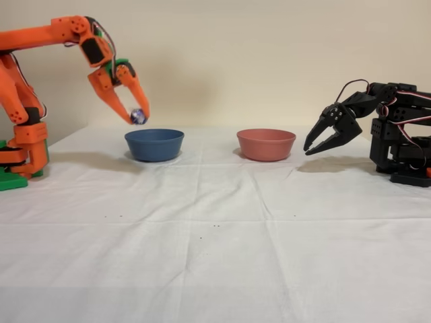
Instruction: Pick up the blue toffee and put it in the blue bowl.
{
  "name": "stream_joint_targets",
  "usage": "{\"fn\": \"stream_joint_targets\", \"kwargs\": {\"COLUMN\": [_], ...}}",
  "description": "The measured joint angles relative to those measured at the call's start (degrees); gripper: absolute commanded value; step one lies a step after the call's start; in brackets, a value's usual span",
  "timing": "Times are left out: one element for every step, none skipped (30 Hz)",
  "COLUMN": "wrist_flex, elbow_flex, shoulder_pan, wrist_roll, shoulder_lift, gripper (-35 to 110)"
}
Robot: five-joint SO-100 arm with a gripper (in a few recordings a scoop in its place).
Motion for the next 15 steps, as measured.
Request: {"fn": "stream_joint_targets", "kwargs": {"wrist_flex": [0.70, 1.32, 1.67, 1.93, 2.46, 2.90, 2.99, 3.08, 3.08, 3.08, 3.08, 3.08, 3.08, 3.08, 3.08], "elbow_flex": [-1.58, -3.25, -5.01, -6.86, -8.79, -10.46, -12.04, -13.62, -15.12, -16.44, -17.75, -19.16, -20.30, -21.71, -22.85], "shoulder_pan": [-1.58, -3.25, -5.27, -7.12, -9.14, -11.16, -13.18, -15.21, -17.14, -19.16, -21.18, -23.03, -24.96, -26.54, -28.04], "wrist_roll": [-0.26, -0.53, -0.79, -1.32, -1.58, -1.76, -1.85, -1.67, -1.23, -0.79, -0.26, 0.18, 0.53, 1.32, 1.85], "shoulder_lift": [-0.18, -0.88, -1.85, -2.81, -3.60, -4.57, -5.54, -6.77, -8.09, -9.58, -11.16, -12.83, -14.33, -16.08, -17.84], "gripper": [10, 10, 10, 10, 10, 10, 10, 10, 10, 10, 10, 10, 10, 10, 10]}}
